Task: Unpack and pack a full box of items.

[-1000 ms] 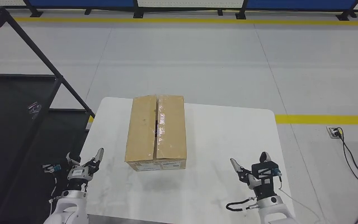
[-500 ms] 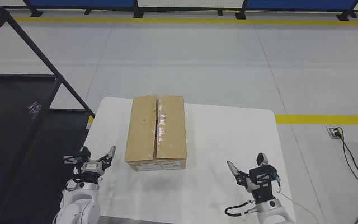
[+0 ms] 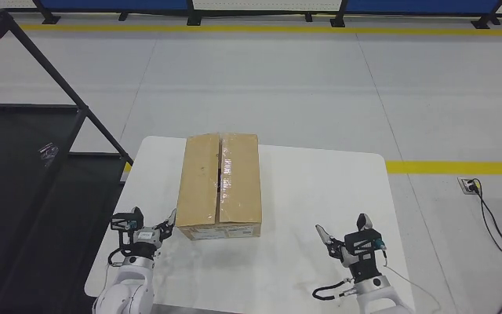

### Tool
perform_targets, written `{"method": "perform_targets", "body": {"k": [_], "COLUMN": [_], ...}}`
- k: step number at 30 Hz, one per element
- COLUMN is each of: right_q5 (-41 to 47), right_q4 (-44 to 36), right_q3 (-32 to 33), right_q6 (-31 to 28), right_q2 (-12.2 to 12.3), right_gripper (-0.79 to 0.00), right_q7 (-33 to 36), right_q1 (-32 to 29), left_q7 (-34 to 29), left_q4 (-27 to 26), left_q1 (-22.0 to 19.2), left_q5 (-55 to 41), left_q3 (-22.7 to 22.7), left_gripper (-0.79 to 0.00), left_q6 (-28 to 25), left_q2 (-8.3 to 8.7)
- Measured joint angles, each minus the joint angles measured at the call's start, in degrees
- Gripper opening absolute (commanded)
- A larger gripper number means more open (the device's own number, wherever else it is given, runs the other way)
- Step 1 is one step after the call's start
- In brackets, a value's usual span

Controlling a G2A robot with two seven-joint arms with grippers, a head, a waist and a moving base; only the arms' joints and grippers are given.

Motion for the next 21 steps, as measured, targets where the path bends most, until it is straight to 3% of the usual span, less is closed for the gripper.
{"method": "perform_targets", "body": {"k": [21], "right_q5": [0.01], "right_q4": [-1.45], "right_q3": [3.53], "right_q6": [-1.05], "right_q2": [-0.29], "right_gripper": [0.0], "right_q7": [-0.21], "right_q1": [-2.15], "left_q7": [0.47], "left_q4": [0.51], "left_q1": [-2.38], "left_q5": [3.75], "left_q3": [7.78], "left_gripper": [0.0], "left_q6": [-0.77], "left_q2": [-1.57]}}
